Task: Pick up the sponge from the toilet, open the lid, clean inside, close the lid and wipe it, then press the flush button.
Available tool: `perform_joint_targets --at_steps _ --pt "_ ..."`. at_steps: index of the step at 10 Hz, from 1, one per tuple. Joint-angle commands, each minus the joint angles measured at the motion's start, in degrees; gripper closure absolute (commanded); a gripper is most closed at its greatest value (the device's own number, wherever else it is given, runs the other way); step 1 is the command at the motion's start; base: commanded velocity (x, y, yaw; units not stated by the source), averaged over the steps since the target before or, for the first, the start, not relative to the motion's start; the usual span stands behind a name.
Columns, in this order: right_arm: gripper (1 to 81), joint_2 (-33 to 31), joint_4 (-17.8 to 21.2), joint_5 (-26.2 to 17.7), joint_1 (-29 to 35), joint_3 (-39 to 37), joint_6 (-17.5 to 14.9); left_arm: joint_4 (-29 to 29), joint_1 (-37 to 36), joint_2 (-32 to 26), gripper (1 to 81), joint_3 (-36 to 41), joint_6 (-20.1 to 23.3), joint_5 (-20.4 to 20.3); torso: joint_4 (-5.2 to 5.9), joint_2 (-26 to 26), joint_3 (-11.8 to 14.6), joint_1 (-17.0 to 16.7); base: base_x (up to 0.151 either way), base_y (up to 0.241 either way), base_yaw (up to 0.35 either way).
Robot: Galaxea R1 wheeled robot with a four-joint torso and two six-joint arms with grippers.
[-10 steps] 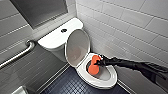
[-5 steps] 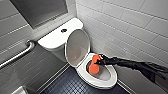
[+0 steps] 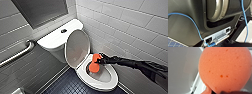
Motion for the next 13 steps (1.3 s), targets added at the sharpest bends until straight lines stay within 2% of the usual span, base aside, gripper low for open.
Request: perform_joint_targets --at_steps 1,2,3,4,7,10,13 --pt "81.1 0.50 -0.18 -1.30 8.65 1.50 -0.17 -0.43 2.78 -0.12 1.0 0.82 0.23 2.56 0.00 0.11 -1.32 -0.06 0.000 0.000 0.000" --pt "81.1 0.50 -0.18 -1.30 8.74 1.51 -0.17 -0.34 2.78 -0.04 1.0 0.82 0.23 2.56 0.00 -1.42 -2.41 0.85 0.000 0.000 0.000" --pt "81.1 0.75 -0.18 -1.30 8.91 1.34 -0.17 -0.34 2.78 -0.12 1.0 0.90 0.23 2.56 0.00 -2.16 -0.26 1.24 0.000 0.000 0.000" --pt "81.1 1.46 -0.09 -1.04 8.74 0.90 -0.08 -0.34 2.87 -0.30 1.0 1.34 0.23 2.56 0.00 -2.75 -0.46 1.64 0.000 0.000 0.000" --pt "81.1 3.66 0.09 2.54 6.02 -3.32 0.36 -0.34 4.36 -1.53 1.0 1.96 0.32 -0.87 0.00 -2.77 -0.50 1.70 0.000 0.000 0.000" --pt "81.1 3.75 0.79 8.89 3.38 -6.84 2.03 -0.43 5.24 -2.15 1.0 1.96 0.24 -1.05 0.00 -2.77 -0.50 1.70 0.000 0.000 0.000" --pt "81.1 3.31 1.14 9.77 3.29 -7.28 2.21 -0.52 5.50 -2.15 1.0 1.96 0.23 -1.05 0.00 -2.77 -0.50 1.70 0.000 0.000 0.000"
